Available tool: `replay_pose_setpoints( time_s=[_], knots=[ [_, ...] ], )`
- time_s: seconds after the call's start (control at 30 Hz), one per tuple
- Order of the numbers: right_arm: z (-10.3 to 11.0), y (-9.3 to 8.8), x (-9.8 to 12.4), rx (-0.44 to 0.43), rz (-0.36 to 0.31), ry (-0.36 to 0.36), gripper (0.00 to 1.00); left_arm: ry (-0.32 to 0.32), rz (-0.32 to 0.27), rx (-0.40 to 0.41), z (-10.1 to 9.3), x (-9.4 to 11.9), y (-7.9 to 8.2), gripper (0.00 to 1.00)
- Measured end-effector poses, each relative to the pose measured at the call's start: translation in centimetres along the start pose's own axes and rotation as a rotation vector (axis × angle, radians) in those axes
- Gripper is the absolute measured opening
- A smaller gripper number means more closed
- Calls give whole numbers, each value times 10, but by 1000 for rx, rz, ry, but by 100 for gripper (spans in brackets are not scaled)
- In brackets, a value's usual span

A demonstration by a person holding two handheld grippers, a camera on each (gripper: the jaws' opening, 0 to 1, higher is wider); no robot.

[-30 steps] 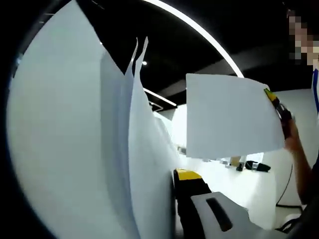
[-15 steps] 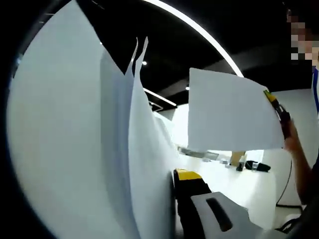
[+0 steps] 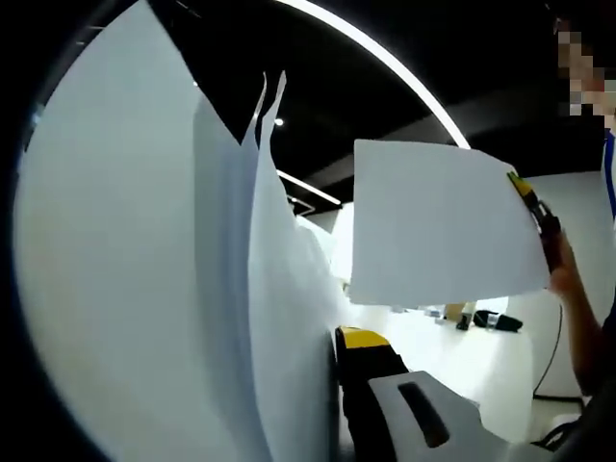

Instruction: Organize the stack of printing papers by aligning and flattening the scattered papers on the table

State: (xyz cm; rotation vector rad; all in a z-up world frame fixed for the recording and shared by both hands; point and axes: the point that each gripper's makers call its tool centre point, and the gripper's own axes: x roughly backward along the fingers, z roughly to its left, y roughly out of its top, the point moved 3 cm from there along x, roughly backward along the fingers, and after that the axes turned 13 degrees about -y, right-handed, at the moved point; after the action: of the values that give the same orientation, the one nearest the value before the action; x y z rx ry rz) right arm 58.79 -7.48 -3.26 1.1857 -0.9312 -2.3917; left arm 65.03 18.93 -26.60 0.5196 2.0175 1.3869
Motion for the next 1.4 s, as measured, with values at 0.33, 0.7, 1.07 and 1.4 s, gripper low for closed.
replay_pose_setpoints(
  time_s=[0.33,0.7,1.07,1.4],
  knots=[
    [-43,-26,0,-21,19,-129,0,-2,3,-1,0,0,-1,9],
    [-97,-44,15,-33,-9,-271,0,0,1,3,1,0,-1,9],
    [-133,-52,39,-49,-145,-364,0,2,1,4,0,-1,-1,9],
    [-168,-70,50,-194,-187,-481,0,5,-4,14,1,-1,-1,10]
  ],
)
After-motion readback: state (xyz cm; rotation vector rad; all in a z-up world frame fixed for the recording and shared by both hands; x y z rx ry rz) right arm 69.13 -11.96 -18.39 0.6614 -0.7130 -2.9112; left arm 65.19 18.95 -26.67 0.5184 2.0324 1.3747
